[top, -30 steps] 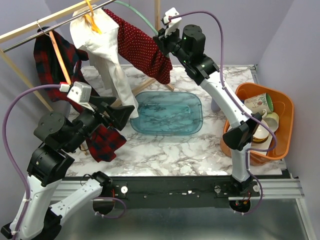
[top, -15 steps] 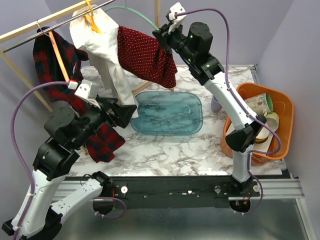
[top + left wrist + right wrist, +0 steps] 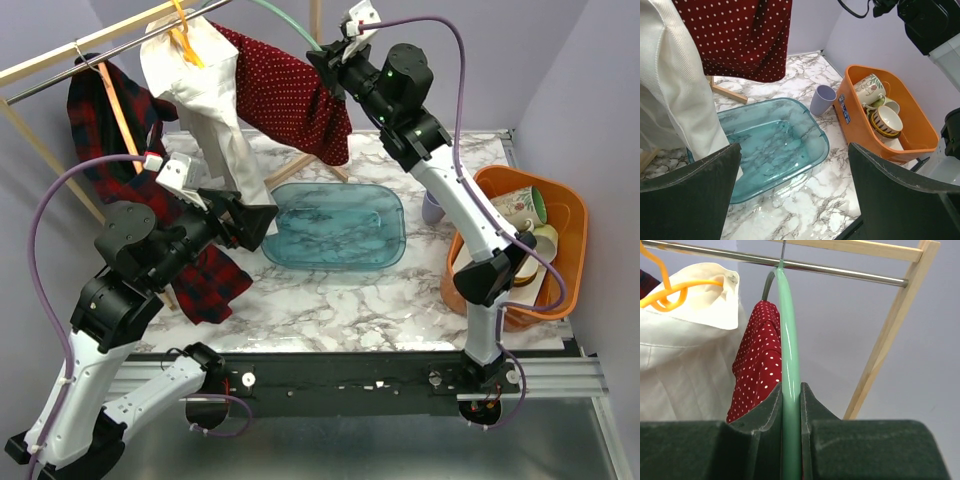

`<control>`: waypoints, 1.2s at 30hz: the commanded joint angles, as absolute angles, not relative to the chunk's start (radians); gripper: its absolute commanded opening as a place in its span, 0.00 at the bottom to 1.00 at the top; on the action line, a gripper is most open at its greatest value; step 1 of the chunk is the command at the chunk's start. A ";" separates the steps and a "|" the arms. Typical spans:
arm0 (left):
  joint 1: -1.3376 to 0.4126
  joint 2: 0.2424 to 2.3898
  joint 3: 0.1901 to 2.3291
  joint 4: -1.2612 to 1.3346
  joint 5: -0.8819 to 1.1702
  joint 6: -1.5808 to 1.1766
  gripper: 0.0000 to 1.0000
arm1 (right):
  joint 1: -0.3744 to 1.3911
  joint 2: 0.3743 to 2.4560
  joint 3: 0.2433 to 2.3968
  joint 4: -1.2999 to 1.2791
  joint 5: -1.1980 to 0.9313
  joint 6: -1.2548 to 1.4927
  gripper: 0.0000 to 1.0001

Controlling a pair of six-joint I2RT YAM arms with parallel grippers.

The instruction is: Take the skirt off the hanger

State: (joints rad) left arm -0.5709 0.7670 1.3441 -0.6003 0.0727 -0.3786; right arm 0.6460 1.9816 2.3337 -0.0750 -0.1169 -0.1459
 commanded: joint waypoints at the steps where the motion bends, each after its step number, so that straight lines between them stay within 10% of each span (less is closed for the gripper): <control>1: -0.574 0.778 1.357 -0.587 0.087 -0.351 0.99 | 0.643 1.887 2.342 0.114 -0.078 -0.127 0.01; 36: -0.577 1.159 1.571 -0.454 0.247 -0.262 0.99 | 0.640 1.143 1.444 -0.048 0.206 0.133 0.01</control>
State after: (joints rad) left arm -0.5709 1.0683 1.5417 -0.5449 0.1738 -0.2699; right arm 0.6456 1.2854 1.4830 -0.0795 0.1184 -0.0387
